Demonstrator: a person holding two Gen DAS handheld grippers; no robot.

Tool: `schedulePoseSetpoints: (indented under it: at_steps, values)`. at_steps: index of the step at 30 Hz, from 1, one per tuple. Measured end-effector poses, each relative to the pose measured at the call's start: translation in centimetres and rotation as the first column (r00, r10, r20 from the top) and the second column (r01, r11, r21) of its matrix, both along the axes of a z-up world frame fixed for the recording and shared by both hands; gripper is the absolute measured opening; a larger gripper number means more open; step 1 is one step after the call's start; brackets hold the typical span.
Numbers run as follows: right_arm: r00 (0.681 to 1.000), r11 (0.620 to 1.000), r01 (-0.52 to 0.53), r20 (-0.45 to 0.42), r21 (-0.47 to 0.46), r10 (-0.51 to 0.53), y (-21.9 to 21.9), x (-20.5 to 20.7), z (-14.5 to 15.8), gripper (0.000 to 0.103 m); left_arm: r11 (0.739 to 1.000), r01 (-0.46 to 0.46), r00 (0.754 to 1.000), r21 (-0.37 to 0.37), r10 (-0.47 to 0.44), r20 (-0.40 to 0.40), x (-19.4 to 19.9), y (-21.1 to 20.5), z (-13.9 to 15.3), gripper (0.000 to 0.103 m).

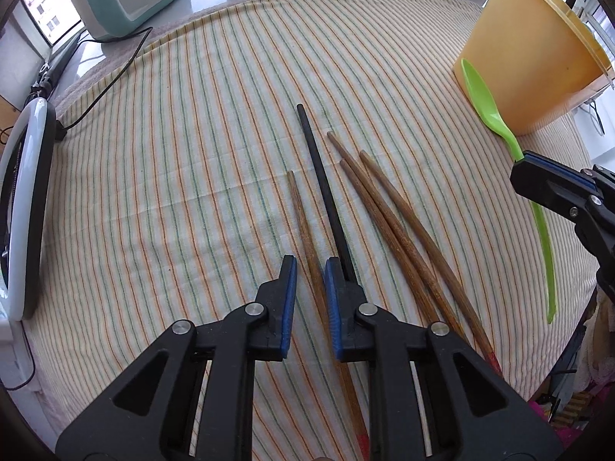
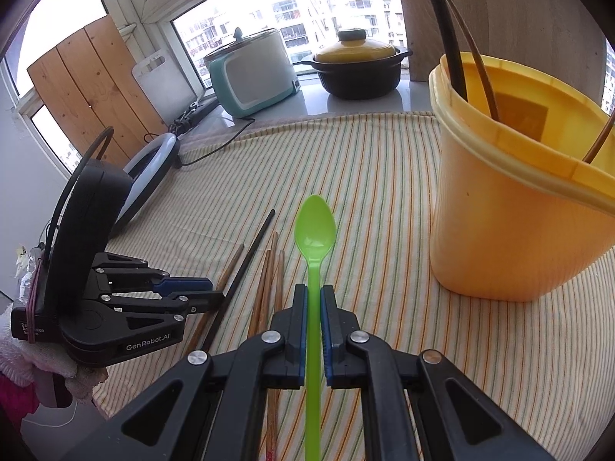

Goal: Organize utensils
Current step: 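Open the left tool off the black chopstick and grasp a wooden chopstick, then lift and carry the wooden chopstick and green spoon over the yellow container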

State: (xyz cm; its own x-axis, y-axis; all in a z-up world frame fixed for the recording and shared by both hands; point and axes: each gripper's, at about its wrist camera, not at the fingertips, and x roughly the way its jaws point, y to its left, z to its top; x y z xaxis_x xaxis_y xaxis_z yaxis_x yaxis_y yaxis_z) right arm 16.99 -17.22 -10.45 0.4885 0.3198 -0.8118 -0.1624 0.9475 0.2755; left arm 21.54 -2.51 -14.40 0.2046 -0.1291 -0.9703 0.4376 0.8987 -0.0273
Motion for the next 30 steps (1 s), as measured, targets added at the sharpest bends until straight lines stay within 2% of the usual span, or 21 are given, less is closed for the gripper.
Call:
schedulePoseSetpoints:
  at_steps: [2,5,7,14,17,21,30]
  values:
    - [1.0,1.0,0.002,-0.002,0.001,-0.002,-0.1,0.1,0.0,0.004,1.0,0.002,1.0,-0.005,-0.002,0.002,0.1,-0.2,-0.1,0.014]
    - [1.0,1.0,0.001,-0.003,-0.001,-0.001,-0.3,0.0,0.0,0.004,1.0,0.003,1.0,-0.031,-0.003,0.005,0.1,0.4,-0.2,0.007]
    - [1.0,1.0,0.004,-0.002,-0.002,-0.004,-0.5,-0.1,0.0,0.004,0.996,-0.034,0.999,-0.081,0.033,-0.004,0.4,1.7,0.0,0.003]
    - [1.0,1.0,0.014,0.003,-0.002,-0.014,-0.9,-0.2,0.2,0.004,0.963,-0.128,0.991,-0.236,0.135,0.012,-0.2,4.2,1.2,0.003]
    - [1.0,1.0,0.015,0.01,-0.004,-0.015,-1.1,-0.4,0.5,0.004,0.942,-0.144,0.987,-0.303,0.158,0.021,-0.8,5.1,2.7,0.003]
    - [0.999,1.0,0.02,0.034,-0.001,-0.02,-1.7,-0.8,1.4,0.004,0.928,-0.126,0.982,-0.351,0.166,0.087,-2.1,5.2,5.9,0.003]
    - [0.994,0.999,0.051,0.098,0.01,-0.052,-4.0,-2.0,4.0,0.004,0.911,-0.048,0.968,-0.409,0.144,0.207,-3.8,4.7,11.4,0.003]
